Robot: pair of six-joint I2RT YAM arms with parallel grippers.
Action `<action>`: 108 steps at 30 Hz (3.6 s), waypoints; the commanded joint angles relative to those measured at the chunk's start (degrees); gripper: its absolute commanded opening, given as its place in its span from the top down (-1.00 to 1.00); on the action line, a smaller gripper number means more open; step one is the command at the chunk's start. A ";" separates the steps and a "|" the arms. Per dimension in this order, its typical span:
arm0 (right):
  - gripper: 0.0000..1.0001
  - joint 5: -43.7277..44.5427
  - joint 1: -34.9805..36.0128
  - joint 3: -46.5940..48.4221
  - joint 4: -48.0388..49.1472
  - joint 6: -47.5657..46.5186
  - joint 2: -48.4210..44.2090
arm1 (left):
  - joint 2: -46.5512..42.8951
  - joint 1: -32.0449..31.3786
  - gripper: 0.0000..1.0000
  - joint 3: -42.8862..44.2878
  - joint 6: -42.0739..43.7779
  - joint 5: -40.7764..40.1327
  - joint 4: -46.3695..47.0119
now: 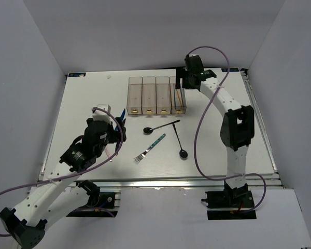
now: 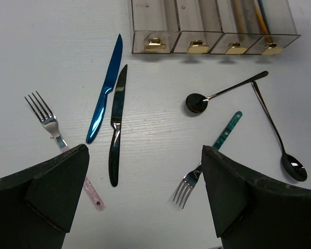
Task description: Sort the eating utensils into containers
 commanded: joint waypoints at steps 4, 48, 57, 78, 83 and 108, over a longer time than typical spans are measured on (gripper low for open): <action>-0.78 6.45 6.69 -18.12 1.01 3.06 -24.12 | 2.43 -0.27 -0.96 1.12 -2.12 -7.15 -1.97; -0.75 1.70 21.20 -63.77 1.81 8.87 -59.91 | 41.63 13.80 -0.52 10.53 -1.25 14.02 -7.07; -0.79 -1.55 21.29 -65.53 3.91 8.08 -64.04 | 46.81 13.80 -0.42 10.35 -0.10 12.61 -8.21; -0.79 -4.54 21.29 -63.15 0.93 7.11 -68.09 | 51.92 13.80 0.17 6.84 0.95 16.48 -5.40; -0.79 -4.98 21.29 -62.45 0.75 7.11 -69.05 | 52.53 13.80 0.29 6.57 0.95 16.74 -5.14; -0.79 -3.58 21.29 -60.96 -0.92 5.62 -72.22 | 55.96 10.98 0.16 5.87 -2.47 14.19 -6.37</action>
